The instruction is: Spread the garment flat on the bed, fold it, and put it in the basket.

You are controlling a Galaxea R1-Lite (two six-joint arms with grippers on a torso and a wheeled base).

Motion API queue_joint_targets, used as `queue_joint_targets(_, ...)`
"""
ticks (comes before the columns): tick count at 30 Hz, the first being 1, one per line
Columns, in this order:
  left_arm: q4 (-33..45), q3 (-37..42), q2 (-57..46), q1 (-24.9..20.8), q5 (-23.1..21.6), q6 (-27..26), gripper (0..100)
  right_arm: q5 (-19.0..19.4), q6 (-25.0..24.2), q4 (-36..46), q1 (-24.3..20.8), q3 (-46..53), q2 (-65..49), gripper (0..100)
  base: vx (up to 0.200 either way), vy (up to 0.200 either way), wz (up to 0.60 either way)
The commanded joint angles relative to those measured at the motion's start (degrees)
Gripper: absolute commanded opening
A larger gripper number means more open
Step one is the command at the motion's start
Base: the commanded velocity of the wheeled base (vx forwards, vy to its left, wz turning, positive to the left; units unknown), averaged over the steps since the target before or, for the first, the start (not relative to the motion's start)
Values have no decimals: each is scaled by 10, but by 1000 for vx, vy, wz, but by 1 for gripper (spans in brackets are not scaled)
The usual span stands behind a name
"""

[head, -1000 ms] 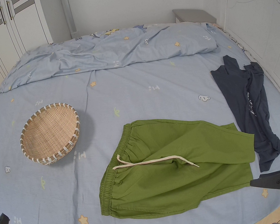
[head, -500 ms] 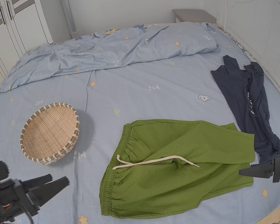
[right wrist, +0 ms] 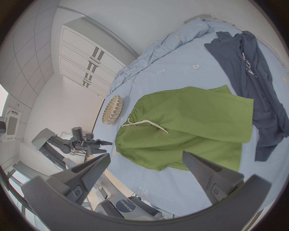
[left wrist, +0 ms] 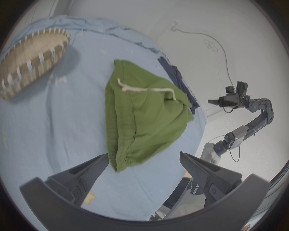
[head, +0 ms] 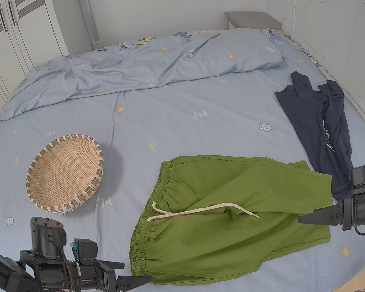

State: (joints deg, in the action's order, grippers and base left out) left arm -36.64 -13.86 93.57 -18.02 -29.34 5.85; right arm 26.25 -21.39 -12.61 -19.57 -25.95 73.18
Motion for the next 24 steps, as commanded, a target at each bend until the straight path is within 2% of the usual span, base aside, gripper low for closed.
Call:
queue_joint_targets(1,-12,13,87,10,-10,-4,100,24,-1,-4,-7,-3,25,100,0,0,0)
queue_joint_targets(4,-12,13,83,21,-11,-2,100,28,-1,-5,-8,-1,25,100,0,0,0)
queue_joint_targets(11,-16,3,111,17,-11,-5,100,28,-1,-5,-9,-1,25,100,0,0,0)
queue_joint_targets(20,-107,-2,182,14,-11,0,100,28,-1,-9,-14,0,25,100,0,0,0)
queue_joint_targets(24,-117,-3,181,12,-11,16,100,28,-1,-10,-14,2,26,100,0,0,0)
